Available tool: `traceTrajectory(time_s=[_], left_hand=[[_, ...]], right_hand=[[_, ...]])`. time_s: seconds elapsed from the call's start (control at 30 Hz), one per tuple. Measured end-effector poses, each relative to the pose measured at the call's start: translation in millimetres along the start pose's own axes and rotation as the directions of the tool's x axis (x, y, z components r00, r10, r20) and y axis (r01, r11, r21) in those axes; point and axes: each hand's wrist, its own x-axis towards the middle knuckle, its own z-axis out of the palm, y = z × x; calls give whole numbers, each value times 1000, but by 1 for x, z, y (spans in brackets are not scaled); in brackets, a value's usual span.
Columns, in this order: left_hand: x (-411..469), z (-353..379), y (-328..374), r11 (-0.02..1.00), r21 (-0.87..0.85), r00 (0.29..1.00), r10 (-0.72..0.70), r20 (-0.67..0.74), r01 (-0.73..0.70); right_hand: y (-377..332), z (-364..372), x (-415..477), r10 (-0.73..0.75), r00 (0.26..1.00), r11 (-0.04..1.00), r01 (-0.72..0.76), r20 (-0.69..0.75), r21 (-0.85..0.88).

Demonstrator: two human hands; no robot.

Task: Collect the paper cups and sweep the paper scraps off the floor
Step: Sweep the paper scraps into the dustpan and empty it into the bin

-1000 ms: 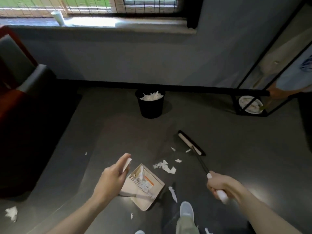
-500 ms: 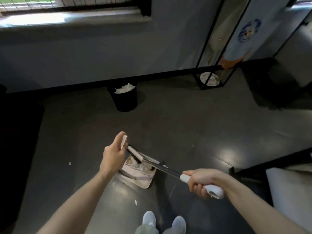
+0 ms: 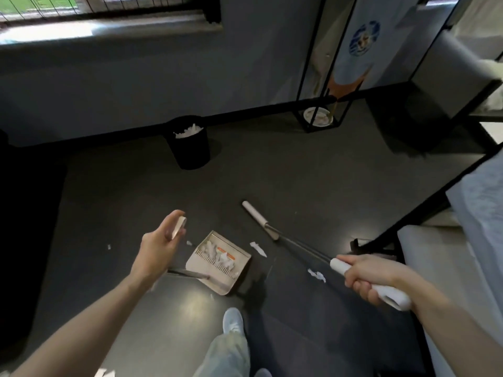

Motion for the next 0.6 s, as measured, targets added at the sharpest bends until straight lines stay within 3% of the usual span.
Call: traceTrajectory(time_s=[0.3, 0.47, 0.6], left_hand=[[-86, 34, 3, 997, 61, 996, 35, 82, -40], [-98, 65, 5, 993, 85, 985, 64, 161, -79], [-89, 79, 6, 991, 86, 985, 88, 147, -101]], right_hand=[[114, 5, 4, 161, 973, 973, -128, -165, 192], [141, 45, 13, 164, 980, 959, -132, -110, 251], [145, 88, 3, 84, 996, 996, -83, -26, 16]])
